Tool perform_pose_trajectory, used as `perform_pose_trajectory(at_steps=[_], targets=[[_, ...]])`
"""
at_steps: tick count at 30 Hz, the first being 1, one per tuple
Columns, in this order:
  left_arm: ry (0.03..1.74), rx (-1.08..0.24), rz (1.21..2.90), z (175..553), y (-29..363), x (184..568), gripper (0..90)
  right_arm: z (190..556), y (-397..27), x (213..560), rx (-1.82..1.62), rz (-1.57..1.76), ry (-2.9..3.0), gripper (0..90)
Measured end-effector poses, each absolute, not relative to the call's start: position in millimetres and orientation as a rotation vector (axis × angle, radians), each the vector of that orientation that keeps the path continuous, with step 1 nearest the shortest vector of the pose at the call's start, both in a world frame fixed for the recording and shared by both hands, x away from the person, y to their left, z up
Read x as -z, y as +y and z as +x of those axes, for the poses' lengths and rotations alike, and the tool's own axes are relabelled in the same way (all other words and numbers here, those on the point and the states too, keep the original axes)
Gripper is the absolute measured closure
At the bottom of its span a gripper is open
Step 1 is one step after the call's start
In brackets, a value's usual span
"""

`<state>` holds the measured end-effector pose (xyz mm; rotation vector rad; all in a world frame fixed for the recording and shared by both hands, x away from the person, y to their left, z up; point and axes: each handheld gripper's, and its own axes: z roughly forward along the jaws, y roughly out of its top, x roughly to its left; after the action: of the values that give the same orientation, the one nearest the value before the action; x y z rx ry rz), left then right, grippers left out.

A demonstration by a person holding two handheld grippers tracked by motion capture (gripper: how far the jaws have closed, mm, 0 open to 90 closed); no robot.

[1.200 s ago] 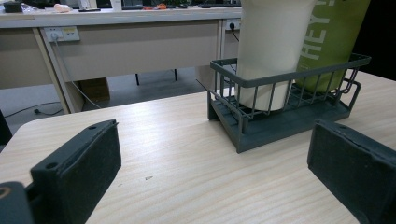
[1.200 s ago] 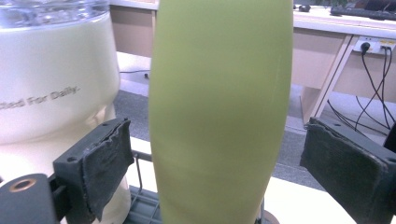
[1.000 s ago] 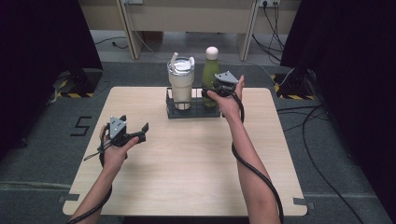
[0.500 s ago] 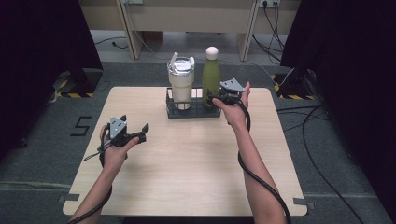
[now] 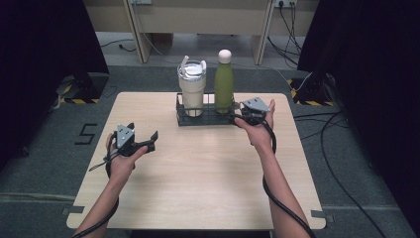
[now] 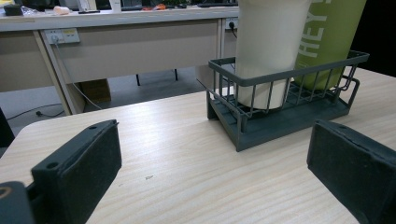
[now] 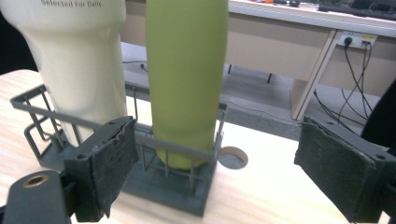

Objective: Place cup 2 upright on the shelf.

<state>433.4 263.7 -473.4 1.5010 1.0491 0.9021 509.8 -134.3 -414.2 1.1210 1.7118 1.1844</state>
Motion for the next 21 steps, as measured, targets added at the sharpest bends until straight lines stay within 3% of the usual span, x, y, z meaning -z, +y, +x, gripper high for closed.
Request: perform_pose_trajectory(at_steps=[21], targets=[[1.05,-0.904,1.512,433.0,262.1,475.5,2.4,463.5,-174.4,445.9,-1.142,1.174,1.717,13.9]])
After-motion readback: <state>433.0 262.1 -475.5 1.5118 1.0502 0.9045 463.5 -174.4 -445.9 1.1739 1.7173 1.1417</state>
